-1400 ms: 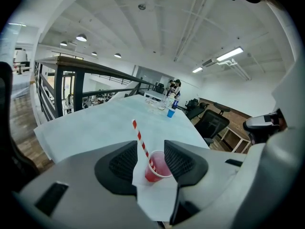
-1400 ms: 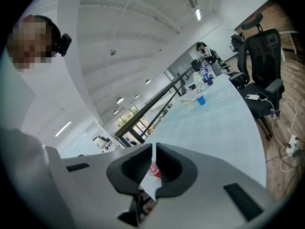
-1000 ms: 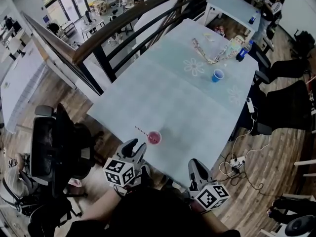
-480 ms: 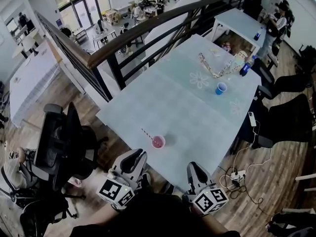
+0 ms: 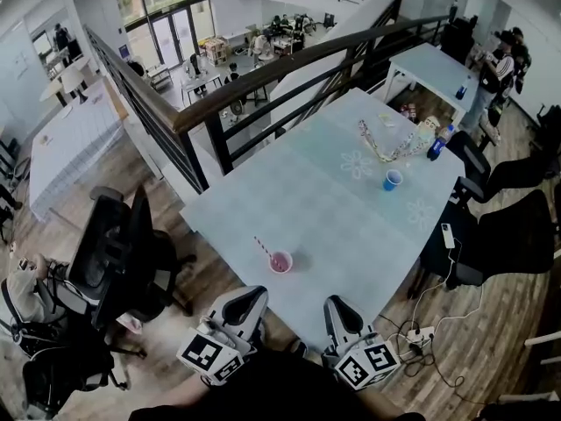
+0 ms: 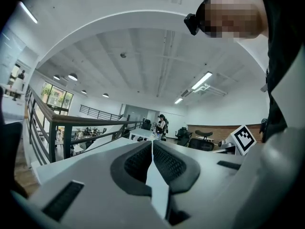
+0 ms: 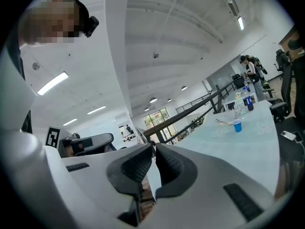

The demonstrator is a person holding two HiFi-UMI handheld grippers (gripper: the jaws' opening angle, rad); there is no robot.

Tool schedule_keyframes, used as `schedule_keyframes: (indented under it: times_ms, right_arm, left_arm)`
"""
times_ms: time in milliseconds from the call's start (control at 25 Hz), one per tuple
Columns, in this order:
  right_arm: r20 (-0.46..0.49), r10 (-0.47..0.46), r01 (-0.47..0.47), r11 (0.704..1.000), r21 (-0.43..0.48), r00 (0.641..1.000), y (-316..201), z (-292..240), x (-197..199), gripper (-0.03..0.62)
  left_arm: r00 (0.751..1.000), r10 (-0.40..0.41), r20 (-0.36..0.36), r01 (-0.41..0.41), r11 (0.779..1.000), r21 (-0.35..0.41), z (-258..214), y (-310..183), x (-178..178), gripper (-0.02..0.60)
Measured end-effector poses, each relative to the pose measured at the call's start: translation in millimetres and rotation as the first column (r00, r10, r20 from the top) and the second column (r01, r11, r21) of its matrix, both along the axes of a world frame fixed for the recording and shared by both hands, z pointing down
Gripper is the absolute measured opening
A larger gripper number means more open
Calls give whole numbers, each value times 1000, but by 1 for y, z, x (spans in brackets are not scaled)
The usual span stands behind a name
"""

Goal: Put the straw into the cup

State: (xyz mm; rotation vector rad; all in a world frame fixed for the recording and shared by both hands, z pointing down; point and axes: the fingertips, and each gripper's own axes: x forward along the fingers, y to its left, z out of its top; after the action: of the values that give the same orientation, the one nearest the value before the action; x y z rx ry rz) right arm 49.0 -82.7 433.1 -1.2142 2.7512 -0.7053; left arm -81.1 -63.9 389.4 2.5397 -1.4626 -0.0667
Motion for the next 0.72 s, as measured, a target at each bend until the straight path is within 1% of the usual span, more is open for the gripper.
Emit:
schedule_keyframes:
  times_ms: [280, 400, 560, 720]
  right_arm:
    - [-16, -71, 72, 993, 92, 997, 16, -17, 12, 40]
    - [-31, -91, 95, 987, 129, 995, 22, -22, 19, 34]
    - [-30, -112, 116, 981, 158, 993, 26, -23, 26, 32]
    - [-54, -129, 137, 976, 167, 990, 31, -20, 26, 32]
  left_arm:
    - [999, 38, 2, -38, 999, 7, -3, 20, 34, 20]
    - [998, 62, 16, -62, 998, 19, -3, 26, 51, 20]
    - [996, 76, 35, -77, 997, 22, 0, 30, 66, 20]
    - [996, 72, 50, -72, 997, -5, 7, 31, 71, 20]
